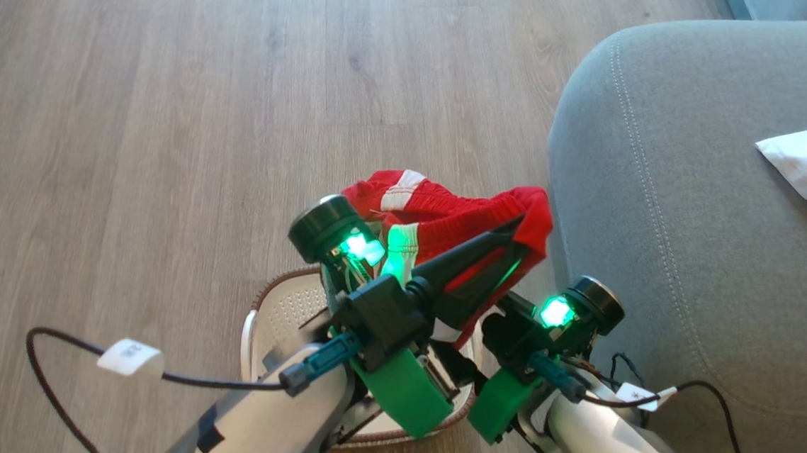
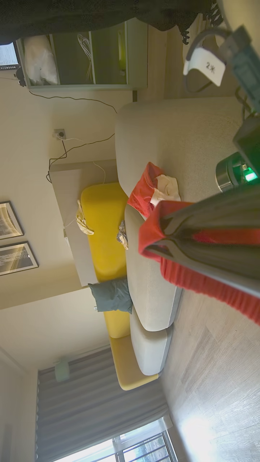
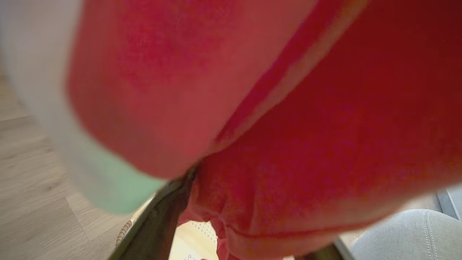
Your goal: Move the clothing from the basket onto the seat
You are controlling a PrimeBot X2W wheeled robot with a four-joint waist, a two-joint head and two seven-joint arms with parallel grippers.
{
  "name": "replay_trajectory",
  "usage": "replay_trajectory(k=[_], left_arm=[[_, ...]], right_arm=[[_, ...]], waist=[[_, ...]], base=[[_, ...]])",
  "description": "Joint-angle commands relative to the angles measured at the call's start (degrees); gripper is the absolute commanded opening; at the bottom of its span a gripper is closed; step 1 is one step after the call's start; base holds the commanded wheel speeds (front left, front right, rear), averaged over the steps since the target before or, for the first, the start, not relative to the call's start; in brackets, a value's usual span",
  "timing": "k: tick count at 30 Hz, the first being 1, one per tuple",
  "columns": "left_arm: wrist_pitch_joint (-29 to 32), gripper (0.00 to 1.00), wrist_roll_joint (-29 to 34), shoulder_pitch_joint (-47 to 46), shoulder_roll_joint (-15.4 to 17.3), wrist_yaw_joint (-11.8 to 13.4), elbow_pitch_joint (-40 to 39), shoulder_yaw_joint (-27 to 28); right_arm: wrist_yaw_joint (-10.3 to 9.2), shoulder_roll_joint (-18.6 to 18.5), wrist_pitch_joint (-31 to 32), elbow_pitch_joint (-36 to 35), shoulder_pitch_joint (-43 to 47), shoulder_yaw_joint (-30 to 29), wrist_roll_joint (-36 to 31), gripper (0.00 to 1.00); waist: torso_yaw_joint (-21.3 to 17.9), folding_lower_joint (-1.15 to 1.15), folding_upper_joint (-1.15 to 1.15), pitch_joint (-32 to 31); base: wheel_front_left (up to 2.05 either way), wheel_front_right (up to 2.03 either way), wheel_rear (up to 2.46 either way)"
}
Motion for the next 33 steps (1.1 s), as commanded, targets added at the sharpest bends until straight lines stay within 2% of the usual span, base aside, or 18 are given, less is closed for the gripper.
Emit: replay_trajectory(k=[1,2,3,8,14,23,33], left_arm=[[-0.24,0.00,-0.42,-3.08,0.02,-0.06,-2.05,1.19],[-0.24,0.00,-0.45,-3.01,0.01,-0.06,-2.01,1.09],[-0.24,0.00,-0.47,-2.92,0.02,-0.06,-1.98,1.04],[-0.24,0.00,-0.49,-2.55,0.13,-0.06,-1.81,1.16],[-0.24,0.00,-0.48,-1.28,0.08,-0.07,-1.51,3.08],[-0.24,0.00,-0.47,1.12,0.58,-0.07,-0.44,3.02],[-0.24,0.00,0.35,3.12,1.60,-0.07,2.43,2.89]], right_arm=[[-0.01,1.33,-0.37,-1.14,-2.07,0.46,0.78,1.00],[-0.01,1.60,-0.37,-0.95,-2.08,0.13,1.18,0.34],[-0.01,1.88,-0.37,-0.96,-2.04,-0.36,1.65,0.00],[-0.01,2.67,-0.37,-1.31,-1.55,-2.58,2.41,0.00],[-0.01,3.84,-0.37,-2.46,0.42,-7.88,3.65,0.00],[-0.01,4.62,-0.37,-7.68,3.37,-15.81,10.25,0.00],[-0.01,4.64,-0.37,-14.01,5.46,-19.18,16.53,0.00]], waist=[[0.39,0.00,0.00,-0.20],[0.53,0.00,0.00,-0.26],[0.70,0.00,0.00,-0.31],[1.32,0.00,0.00,-0.44],[2.08,0.00,0.00,-0.60],[3.24,0.00,0.00,-1.47],[3.08,0.00,0.00,-1.90]], base=[[0.00,0.00,0.00],[0.00,0.00,0.00],[0.00,0.00,0.00],[0.00,0.00,0.00],[0.00,0.00,0.00],[0.00,0.00,0.00],[0.00,0.00,0.00]])
